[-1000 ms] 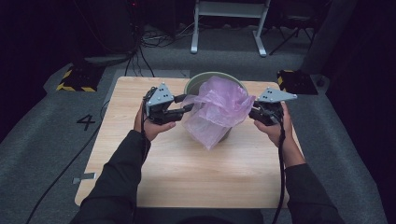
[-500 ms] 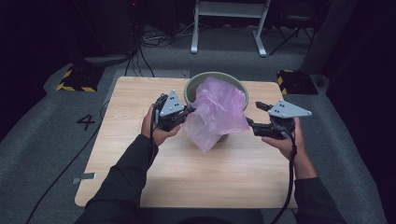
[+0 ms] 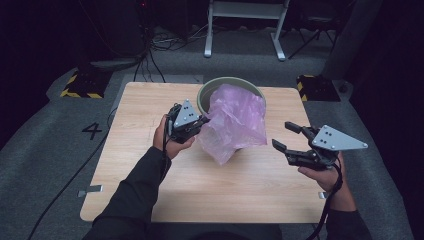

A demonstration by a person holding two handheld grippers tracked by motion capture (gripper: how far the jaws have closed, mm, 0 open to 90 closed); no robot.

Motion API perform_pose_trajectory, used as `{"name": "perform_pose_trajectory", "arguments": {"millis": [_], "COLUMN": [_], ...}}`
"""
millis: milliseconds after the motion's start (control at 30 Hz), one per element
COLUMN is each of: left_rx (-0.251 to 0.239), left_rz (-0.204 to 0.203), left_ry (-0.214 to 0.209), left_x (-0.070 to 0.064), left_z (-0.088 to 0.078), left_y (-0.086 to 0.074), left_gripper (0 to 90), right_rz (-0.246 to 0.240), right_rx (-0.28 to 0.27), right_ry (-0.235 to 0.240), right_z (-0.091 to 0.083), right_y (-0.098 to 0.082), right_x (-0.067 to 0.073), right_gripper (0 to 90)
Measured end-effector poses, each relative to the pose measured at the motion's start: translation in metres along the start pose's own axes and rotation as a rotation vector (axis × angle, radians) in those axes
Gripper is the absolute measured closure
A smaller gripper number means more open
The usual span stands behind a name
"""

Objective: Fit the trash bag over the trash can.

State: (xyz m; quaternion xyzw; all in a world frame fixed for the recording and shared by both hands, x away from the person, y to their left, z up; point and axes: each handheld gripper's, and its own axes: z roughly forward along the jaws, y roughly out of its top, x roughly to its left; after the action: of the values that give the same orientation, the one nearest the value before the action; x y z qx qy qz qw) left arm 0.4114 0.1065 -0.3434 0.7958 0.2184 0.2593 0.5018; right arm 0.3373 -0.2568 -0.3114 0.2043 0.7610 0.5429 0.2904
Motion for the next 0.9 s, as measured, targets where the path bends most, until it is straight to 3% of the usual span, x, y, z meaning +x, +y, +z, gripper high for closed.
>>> {"name": "perform_pose_trajectory", "arguments": {"millis": [200,367,500,733,900], "left_rx": [0.027,0.025,0.032,0.045,0.043], "left_rz": [0.006,-0.001,0.0,0.002,0.002], "left_ry": [0.024,0.02,0.022,0.036,0.036], "left_x": [-0.003,-0.005,-0.007,-0.012,-0.013], "left_z": [0.002,0.003,0.003,0.005,0.004], "left_y": [0.001,0.002,0.004,0.007,0.008], "left_gripper": [89.7,89.7,89.7,89.8,89.7], "right_rz": [-0.017,-0.066,-0.12,-0.139,-0.144], "right_rx": [-0.024,-0.01,0.017,0.041,0.023], "right_ry": [0.066,0.165,0.2,0.174,0.123], "right_z": [0.007,0.033,0.056,0.082,0.075], "right_y": [0.011,0.016,0.02,0.022,0.024], "right_x": [0.018,0.041,0.058,0.067,0.068], "right_gripper": [39.7,40.1,37.8,37.2,35.1]}}
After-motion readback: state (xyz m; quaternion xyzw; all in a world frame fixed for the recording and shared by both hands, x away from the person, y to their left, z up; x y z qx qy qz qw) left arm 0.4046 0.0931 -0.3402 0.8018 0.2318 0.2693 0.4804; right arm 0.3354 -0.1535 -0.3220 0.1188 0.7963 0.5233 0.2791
